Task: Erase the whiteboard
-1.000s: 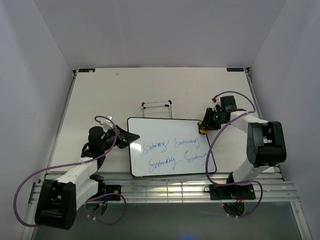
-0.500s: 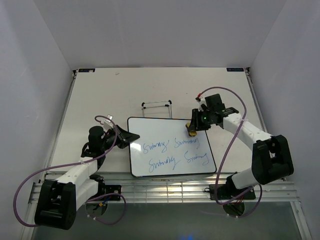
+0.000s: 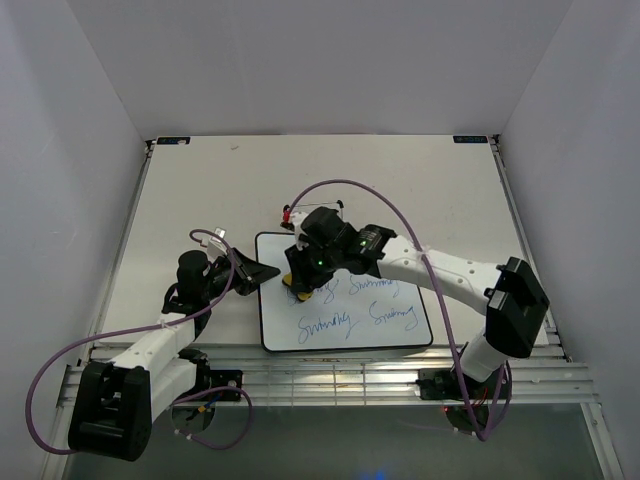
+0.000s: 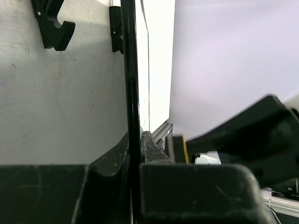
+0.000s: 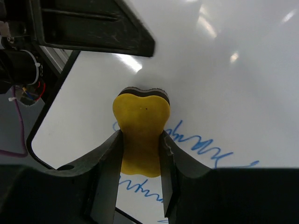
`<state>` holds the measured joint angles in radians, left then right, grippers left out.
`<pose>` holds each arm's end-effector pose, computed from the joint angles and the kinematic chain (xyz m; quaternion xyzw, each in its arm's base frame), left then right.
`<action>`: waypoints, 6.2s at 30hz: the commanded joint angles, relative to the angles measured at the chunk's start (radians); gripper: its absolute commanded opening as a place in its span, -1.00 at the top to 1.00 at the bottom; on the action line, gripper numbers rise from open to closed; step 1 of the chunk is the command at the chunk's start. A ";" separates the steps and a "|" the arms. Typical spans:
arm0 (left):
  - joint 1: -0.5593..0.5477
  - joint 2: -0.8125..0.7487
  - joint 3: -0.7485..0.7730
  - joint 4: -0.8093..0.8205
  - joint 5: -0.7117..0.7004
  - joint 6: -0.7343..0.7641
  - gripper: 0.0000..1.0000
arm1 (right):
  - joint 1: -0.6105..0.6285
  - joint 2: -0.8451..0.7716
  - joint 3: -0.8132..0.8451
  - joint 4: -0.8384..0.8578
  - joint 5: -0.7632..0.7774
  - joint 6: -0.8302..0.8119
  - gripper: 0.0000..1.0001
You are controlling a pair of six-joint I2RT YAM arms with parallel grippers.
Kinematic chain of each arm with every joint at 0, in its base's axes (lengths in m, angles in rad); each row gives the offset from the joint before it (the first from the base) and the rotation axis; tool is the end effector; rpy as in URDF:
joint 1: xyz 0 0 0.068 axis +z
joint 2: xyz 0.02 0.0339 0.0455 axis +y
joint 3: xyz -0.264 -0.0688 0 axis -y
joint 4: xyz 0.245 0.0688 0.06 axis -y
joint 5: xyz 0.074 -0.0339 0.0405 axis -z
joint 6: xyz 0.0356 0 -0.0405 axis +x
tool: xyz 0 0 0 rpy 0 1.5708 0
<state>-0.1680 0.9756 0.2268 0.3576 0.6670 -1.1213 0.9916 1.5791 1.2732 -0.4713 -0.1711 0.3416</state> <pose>0.1802 -0.0529 0.1704 -0.1985 0.7813 -0.5333 0.2566 0.1874 0.2976 0.2844 -0.3247 0.8603 0.3000 0.2539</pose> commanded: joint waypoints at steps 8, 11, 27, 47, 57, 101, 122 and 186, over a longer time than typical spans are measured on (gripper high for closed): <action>-0.005 -0.032 0.043 0.021 -0.084 0.081 1.00 | 0.143 0.102 0.130 -0.090 0.090 -0.012 0.53; -0.007 -0.032 0.045 0.023 -0.084 0.080 1.00 | 0.144 0.119 0.120 -0.095 0.105 -0.018 0.53; -0.013 -0.045 0.034 0.020 -0.078 0.080 1.00 | -0.056 0.012 -0.112 -0.099 0.163 -0.049 0.53; -0.021 -0.041 0.049 0.020 -0.098 0.077 1.00 | 0.096 0.072 -0.038 -0.012 0.015 -0.032 0.61; -0.021 -0.041 0.054 0.020 -0.096 0.075 1.00 | -0.131 -0.099 -0.431 0.063 0.042 -0.013 0.62; -0.028 -0.075 0.077 -0.141 -0.208 0.110 1.00 | -0.738 -0.159 -0.695 0.154 -0.061 -0.058 0.60; -0.054 -0.058 0.095 -0.195 -0.259 0.140 1.00 | -0.514 -0.237 -0.658 0.220 -0.229 -0.011 0.61; -0.079 0.003 0.146 -0.157 -0.337 0.054 1.00 | 0.065 -0.317 -0.434 0.261 -0.009 0.192 0.63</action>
<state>-0.2428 0.9623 0.3679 0.1730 0.4568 -1.1309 0.9443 1.2098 0.7624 -0.2276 -0.2554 0.5003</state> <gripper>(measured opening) 0.156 0.392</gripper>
